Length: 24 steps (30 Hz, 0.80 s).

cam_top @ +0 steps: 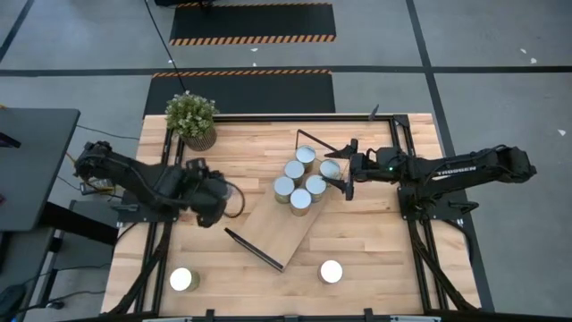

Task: Pick and place cans onto a shelf
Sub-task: Put the canned cherries on the shelf

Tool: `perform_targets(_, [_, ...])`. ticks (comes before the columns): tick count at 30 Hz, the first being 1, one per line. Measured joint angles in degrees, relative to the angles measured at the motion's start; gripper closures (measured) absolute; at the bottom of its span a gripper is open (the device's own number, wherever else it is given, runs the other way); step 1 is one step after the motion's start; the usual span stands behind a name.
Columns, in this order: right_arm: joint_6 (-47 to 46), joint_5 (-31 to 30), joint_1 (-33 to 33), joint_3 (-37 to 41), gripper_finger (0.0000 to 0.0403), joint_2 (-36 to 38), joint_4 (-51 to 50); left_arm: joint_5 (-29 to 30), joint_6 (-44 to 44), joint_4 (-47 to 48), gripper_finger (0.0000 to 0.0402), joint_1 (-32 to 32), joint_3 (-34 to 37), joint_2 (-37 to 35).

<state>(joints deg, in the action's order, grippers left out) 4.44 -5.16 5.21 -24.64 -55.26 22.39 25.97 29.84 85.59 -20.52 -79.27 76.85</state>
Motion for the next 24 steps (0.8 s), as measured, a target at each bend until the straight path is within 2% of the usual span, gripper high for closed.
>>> perform_targets(4, [-5.07, 1.5, -0.02, 0.0, 0.0034, -2.87, -0.4, -0.23, -13.05, -7.13, 0.007, 4.93, -0.01, 0.01])
perform_targets(7, [-8.46, 1.9, -0.35, 0.0, 0.0034, -3.77, -1.7, -3.27, -21.03, -8.86, 0.007, 8.16, 0.01, 0.01])
perform_targets(13, [-10.95, -2.43, -4.0, -0.06, 0.0034, -2.73, -3.03, -9.57, -34.19, -16.0, 0.007, 15.32, 0.05, 0.55])
perform_targets(17, [-10.51, -8.29, -7.74, 0.02, 0.0034, -1.49, -3.16, -16.09, -38.79, -18.79, 0.007, 18.81, 0.08, 2.39])
perform_targets(20, [-9.08, -11.73, -10.07, 0.02, 0.0034, -0.79, -3.45, -17.95, -39.41, -19.31, 0.007, 19.41, 0.08, 3.15])
perform_targets(24, [-6.94, -13.06, -12.76, 0.02, 0.0034, -1.01, -4.43, -19.39, -36.78, -21.69, 0.007, 19.02, 0.01, 4.64])
